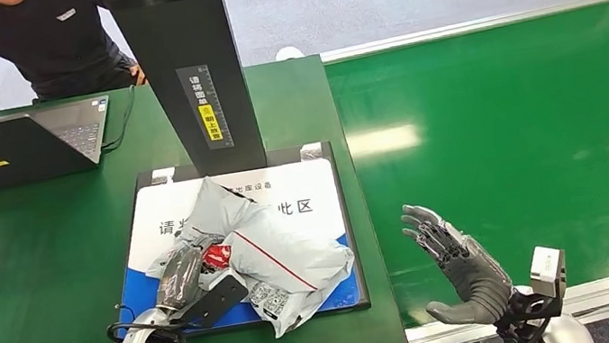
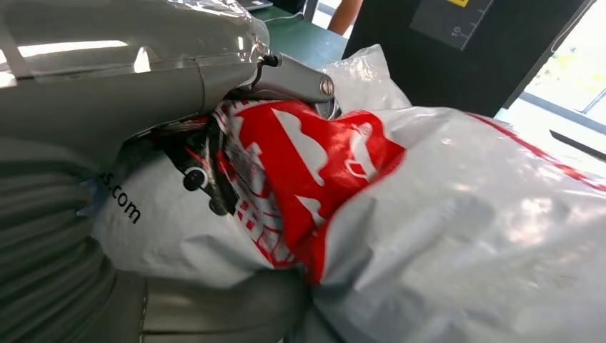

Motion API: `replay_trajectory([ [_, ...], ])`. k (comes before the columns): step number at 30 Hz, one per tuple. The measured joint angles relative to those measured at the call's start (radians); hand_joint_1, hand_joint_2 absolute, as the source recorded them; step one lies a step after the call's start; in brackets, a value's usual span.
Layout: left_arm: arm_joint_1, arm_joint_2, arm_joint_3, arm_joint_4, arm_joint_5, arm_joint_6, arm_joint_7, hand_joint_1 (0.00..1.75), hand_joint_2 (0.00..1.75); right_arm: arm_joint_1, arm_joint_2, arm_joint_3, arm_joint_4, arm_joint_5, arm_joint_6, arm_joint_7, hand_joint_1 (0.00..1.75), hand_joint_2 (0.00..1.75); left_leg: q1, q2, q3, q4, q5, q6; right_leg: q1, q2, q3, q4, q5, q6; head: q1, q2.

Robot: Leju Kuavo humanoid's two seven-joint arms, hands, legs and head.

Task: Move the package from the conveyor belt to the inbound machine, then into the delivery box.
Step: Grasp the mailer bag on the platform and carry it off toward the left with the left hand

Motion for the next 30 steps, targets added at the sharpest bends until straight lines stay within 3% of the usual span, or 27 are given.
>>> replay_trajectory([
  [10,-0.011,0.004,-0.001,0.009,0.009,-0.002,-0.003,1.75,1.75,0.001,0.001,0.000,0.001,-0.005,0.002,0.000,0.00,1.75,0.000,0.000,0.004,0.000,0.000,0.000,0.000,0.000,0.004,0.000,0.000,0.000,0.000,0.000],
  [17,-0.003,0.004,0.000,0.009,0.020,0.048,-0.031,1.75,1.75,0.007,0.008,-0.008,0.001,-0.016,0.003,0.000,0.00,1.75,0.000,0.000,0.004,0.000,0.000,0.000,0.000,0.000,0.003,0.000,0.000,0.000,0.000,0.000],
  [22,0.006,0.003,0.040,0.009,0.017,0.262,-0.046,1.75,1.75,0.024,0.016,-0.018,-0.004,-0.021,-0.002,0.012,0.00,1.75,0.000,0.002,0.002,0.000,0.000,0.000,0.000,0.002,0.000,0.000,0.000,0.000,0.000,0.000],
  [26,-0.002,0.004,0.157,0.008,0.028,0.470,-0.071,1.75,1.75,0.036,0.024,-0.034,-0.012,-0.025,-0.018,0.025,0.00,1.75,0.001,0.002,-0.001,0.000,0.001,-0.001,0.001,0.003,-0.002,0.000,0.000,-0.001,0.000,0.000],
  [30,-0.027,0.010,0.281,0.011,-0.001,0.566,-0.066,1.75,1.75,0.047,0.032,-0.054,-0.029,-0.026,-0.027,0.035,0.00,1.75,0.001,0.002,-0.002,0.000,0.001,-0.001,0.001,0.003,-0.004,0.001,0.000,-0.001,0.000,0.000],
])
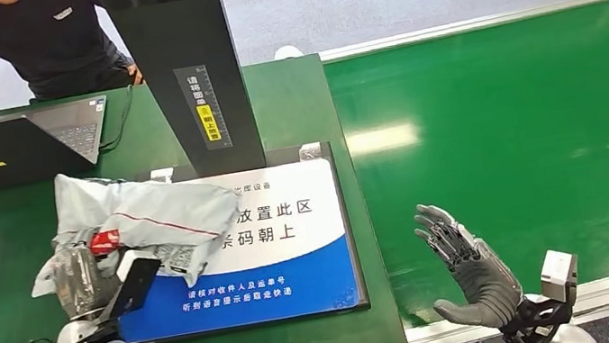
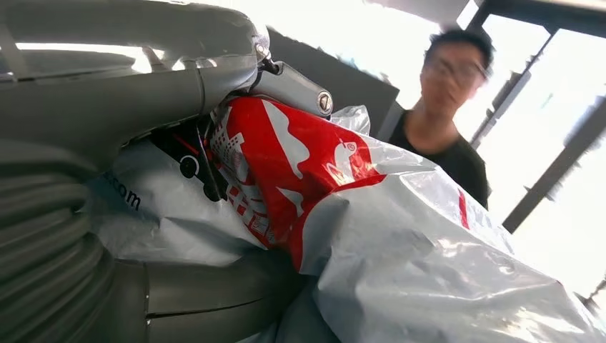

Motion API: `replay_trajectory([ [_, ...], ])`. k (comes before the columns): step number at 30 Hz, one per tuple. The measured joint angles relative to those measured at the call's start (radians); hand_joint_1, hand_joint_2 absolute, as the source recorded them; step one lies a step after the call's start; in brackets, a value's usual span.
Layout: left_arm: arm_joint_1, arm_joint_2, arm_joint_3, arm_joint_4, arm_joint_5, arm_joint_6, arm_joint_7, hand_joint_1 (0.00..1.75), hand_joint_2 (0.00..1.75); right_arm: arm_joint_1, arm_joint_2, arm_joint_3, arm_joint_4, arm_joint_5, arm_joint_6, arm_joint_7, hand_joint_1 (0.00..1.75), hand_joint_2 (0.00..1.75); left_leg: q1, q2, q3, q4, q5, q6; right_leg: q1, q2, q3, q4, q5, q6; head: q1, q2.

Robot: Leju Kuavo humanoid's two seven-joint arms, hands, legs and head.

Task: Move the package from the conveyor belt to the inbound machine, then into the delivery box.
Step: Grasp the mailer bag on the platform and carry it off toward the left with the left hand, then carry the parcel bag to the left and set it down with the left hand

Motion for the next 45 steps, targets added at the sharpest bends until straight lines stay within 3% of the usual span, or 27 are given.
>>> replay_trajectory([
  [7,-0.038,0.011,0.201,0.017,-0.072,0.104,0.054,1.75,1.75,0.031,0.010,-0.029,-0.029,0.000,0.000,0.001,0.00,1.75,0.000,0.000,-0.003,0.000,0.000,0.000,0.000,0.000,-0.003,0.000,0.000,0.000,0.000,0.000],
  [13,-0.074,0.023,0.372,0.049,-0.143,0.140,0.159,1.75,1.75,0.050,0.023,-0.044,-0.047,0.004,-0.004,0.001,0.00,1.75,0.000,0.001,-0.003,0.000,0.000,0.000,0.000,0.001,-0.003,0.000,0.000,0.000,0.000,0.000],
  [14,-0.082,0.023,0.415,0.053,-0.142,0.141,0.149,1.43,1.75,0.052,0.025,-0.045,-0.049,0.005,-0.006,0.001,0.00,1.75,0.000,0.001,-0.004,0.000,0.000,0.000,0.000,0.001,-0.004,0.000,0.000,0.000,0.000,0.000],
  [17,-0.108,0.024,0.555,0.062,-0.125,0.142,0.073,0.21,1.75,0.058,0.029,-0.051,-0.054,0.006,-0.011,0.001,0.00,1.75,0.000,0.001,-0.003,0.000,0.000,0.000,0.000,0.001,-0.004,0.000,0.000,0.000,0.000,0.000],
  [20,-0.128,0.023,0.656,0.066,-0.110,0.142,0.011,0.00,1.75,0.061,0.033,-0.055,-0.055,0.006,-0.016,0.001,0.00,1.75,0.000,0.001,-0.003,0.000,0.000,0.000,0.000,0.001,-0.004,0.000,0.000,0.000,0.000,0.000],
  [28,-0.160,0.012,0.774,0.070,-0.103,0.142,-0.041,0.00,1.75,0.061,0.039,-0.062,-0.055,0.007,-0.017,0.001,0.00,1.75,0.000,0.001,-0.003,0.000,0.000,0.000,0.000,0.001,-0.003,0.000,0.000,0.000,0.000,0.000],
  [34,-0.172,-0.001,0.791,0.070,-0.077,0.142,-0.068,0.00,1.75,0.060,0.042,-0.065,-0.055,0.008,-0.017,0.000,0.00,1.75,0.000,0.001,-0.003,0.000,0.000,0.000,0.000,0.001,-0.003,0.000,0.000,0.000,0.000,0.000],
  [38,-0.173,-0.008,0.769,0.068,0.085,0.129,-0.128,0.00,1.75,0.059,0.043,-0.068,-0.054,0.008,-0.016,0.000,0.00,1.75,0.000,0.001,-0.003,0.000,0.000,0.000,0.000,0.001,-0.003,0.000,0.000,0.000,0.000,0.000],
  [41,-0.161,-0.014,0.701,0.056,0.351,-0.005,-0.190,0.00,1.75,0.057,0.045,-0.069,-0.054,0.013,-0.015,-0.004,0.00,1.75,0.000,0.000,-0.003,0.000,0.000,0.000,0.000,0.001,-0.003,0.000,0.000,0.000,0.000,0.000],
  [45,-0.128,-0.035,0.580,0.019,0.638,-0.366,-0.258,0.00,1.75,0.044,0.046,-0.068,-0.047,0.064,-0.029,-0.027,0.00,1.75,0.000,0.000,-0.003,0.000,0.000,0.000,-0.001,0.001,-0.003,0.000,0.000,0.000,0.000,0.000],
])
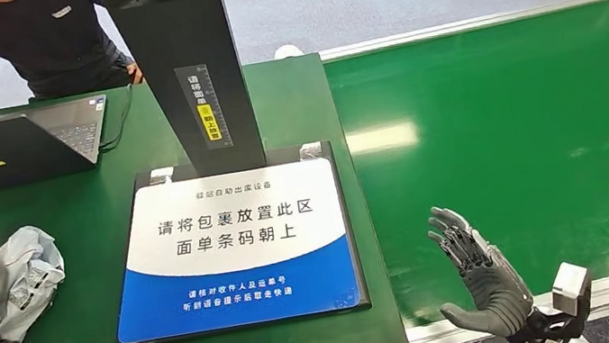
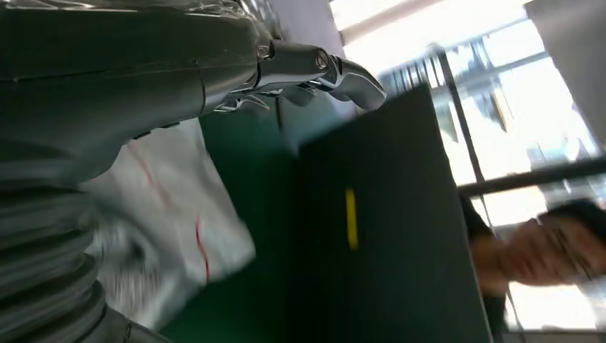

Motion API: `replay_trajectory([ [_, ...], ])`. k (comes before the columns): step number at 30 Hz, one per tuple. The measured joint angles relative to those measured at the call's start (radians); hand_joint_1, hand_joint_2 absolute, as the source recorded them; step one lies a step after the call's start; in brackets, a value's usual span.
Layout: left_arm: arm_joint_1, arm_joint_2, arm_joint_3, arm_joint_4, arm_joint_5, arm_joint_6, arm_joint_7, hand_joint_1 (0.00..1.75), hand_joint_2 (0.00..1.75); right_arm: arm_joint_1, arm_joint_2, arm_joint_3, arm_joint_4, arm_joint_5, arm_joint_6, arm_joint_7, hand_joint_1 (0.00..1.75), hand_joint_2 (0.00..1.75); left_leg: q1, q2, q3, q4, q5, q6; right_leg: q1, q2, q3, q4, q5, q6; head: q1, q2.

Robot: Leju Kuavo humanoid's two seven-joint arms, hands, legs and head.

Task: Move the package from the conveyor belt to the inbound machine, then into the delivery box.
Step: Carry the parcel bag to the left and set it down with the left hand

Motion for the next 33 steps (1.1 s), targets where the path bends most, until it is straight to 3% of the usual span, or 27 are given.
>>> replay_trajectory([
  [5,0.050,-0.036,-0.158,-0.046,0.117,-0.202,-0.039,0.00,1.75,-0.041,0.000,0.017,0.023,0.103,-0.091,-0.016,0.00,1.75,-0.001,0.000,0.000,0.000,0.000,0.000,0.000,0.000,0.000,0.000,0.000,0.000,0.000,0.000],
  [9,0.084,-0.068,-0.266,-0.084,0.163,-0.300,-0.038,0.00,1.75,-0.082,0.000,0.050,0.047,0.139,-0.132,-0.019,0.00,1.75,-0.001,0.000,0.000,0.000,0.000,0.000,0.000,0.000,0.000,0.000,0.000,0.000,0.000,0.000],
  [14,0.116,-0.098,-0.378,-0.126,0.173,-0.327,-0.031,0.00,1.75,-0.123,0.000,0.099,0.083,0.136,-0.148,-0.031,0.00,1.75,-0.001,0.000,0.000,0.000,0.000,0.000,0.000,0.000,0.000,0.000,0.000,0.000,0.000,0.000],
  [21,0.133,-0.105,-0.423,-0.149,0.181,-0.329,-0.027,0.00,1.75,-0.138,-0.004,0.126,0.108,0.133,-0.152,-0.033,0.00,1.75,0.000,0.000,0.000,0.000,0.000,0.000,0.000,0.000,0.000,0.000,0.000,0.000,0.000,0.000],
  [23,0.136,-0.107,-0.431,-0.152,0.201,-0.348,-0.021,0.00,1.75,-0.143,-0.004,0.133,0.115,0.132,-0.156,-0.035,0.00,0.87,0.000,0.000,0.000,0.000,0.000,0.000,0.000,0.000,0.000,0.000,0.000,0.000,0.000,0.000],
  [25,0.144,-0.116,-0.445,-0.154,0.220,-0.377,-0.011,0.00,1.75,-0.156,-0.004,0.144,0.124,0.134,-0.175,-0.036,0.00,0.87,0.000,0.000,0.000,0.000,0.000,0.000,0.000,0.000,0.000,0.000,0.000,0.000,0.000,0.000],
  [27,0.155,-0.132,-0.477,-0.154,0.221,-0.394,-0.004,0.00,1.75,-0.174,-0.002,0.159,0.135,0.138,-0.208,-0.035,0.00,1.75,-0.001,0.000,0.000,0.001,0.000,0.000,0.000,0.000,0.000,0.000,0.000,0.000,0.000,0.000],
  [33,0.153,-0.175,-0.625,-0.122,0.185,-0.363,-0.003,0.00,1.75,-0.218,0.020,0.198,0.158,0.171,-0.275,-0.028,0.00,1.75,-0.001,0.000,0.000,0.001,0.000,0.000,0.000,0.000,0.000,0.000,0.001,0.001,0.000,0.000],
])
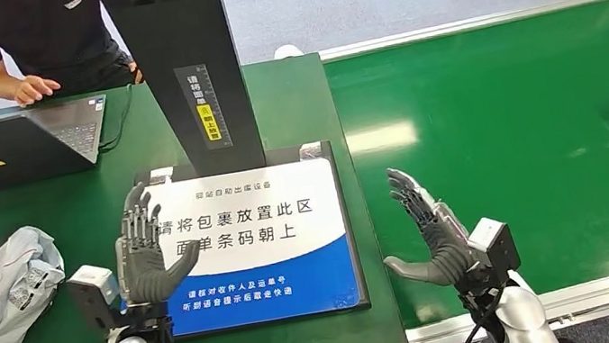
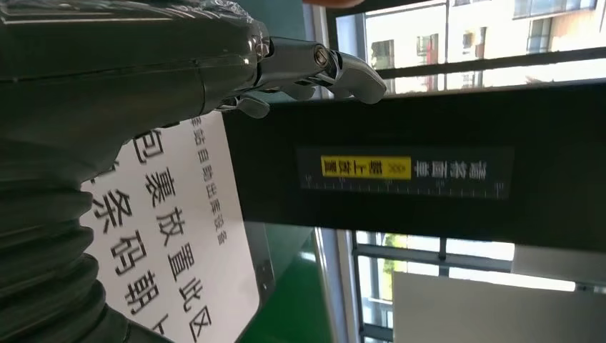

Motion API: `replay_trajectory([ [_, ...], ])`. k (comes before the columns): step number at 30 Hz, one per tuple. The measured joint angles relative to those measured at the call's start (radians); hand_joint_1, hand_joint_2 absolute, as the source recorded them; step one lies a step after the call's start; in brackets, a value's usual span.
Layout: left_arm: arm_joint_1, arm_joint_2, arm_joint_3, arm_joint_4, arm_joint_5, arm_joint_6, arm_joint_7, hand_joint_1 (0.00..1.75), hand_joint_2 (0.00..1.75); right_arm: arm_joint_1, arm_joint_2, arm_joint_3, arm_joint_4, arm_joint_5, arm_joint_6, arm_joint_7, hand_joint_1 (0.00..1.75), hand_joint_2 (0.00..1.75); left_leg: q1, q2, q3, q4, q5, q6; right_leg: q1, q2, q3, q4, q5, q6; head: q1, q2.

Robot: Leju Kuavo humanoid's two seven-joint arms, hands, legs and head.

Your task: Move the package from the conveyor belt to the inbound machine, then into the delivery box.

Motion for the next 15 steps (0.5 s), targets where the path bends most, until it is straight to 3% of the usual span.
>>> replay_trajectory([
  [2,-0.008,-0.005,-0.045,0.007,-0.004,0.013,0.013,0.00,1.75,-0.010,0.009,0.013,0.010,0.018,-0.020,-0.004,0.00,1.75,0.000,0.000,0.000,0.000,0.000,0.000,0.000,0.000,0.000,0.000,0.000,0.000,0.000,0.000],
  [6,-0.009,-0.006,-0.092,0.009,0.016,-0.023,0.083,0.00,1.75,-0.019,0.025,0.027,0.017,0.051,-0.062,-0.018,0.00,0.00,0.000,0.000,0.000,0.000,0.000,0.000,0.000,0.000,0.000,0.000,0.000,0.000,0.000,0.000],
  [10,-0.002,-0.005,-0.112,0.009,0.015,-0.045,0.100,0.00,1.75,-0.014,0.041,0.032,0.002,0.063,-0.080,-0.016,0.00,0.00,0.000,0.000,0.000,0.000,0.000,0.000,0.000,0.000,0.000,0.000,0.000,0.000,0.000,0.000],
  [15,0.001,-0.006,-0.132,0.009,-0.031,-0.002,0.111,0.00,1.75,-0.007,0.061,0.033,-0.026,0.066,-0.086,0.012,0.00,0.00,0.000,0.000,0.000,0.000,0.000,0.000,0.000,0.000,0.000,0.000,0.000,0.000,0.000,0.000],
])
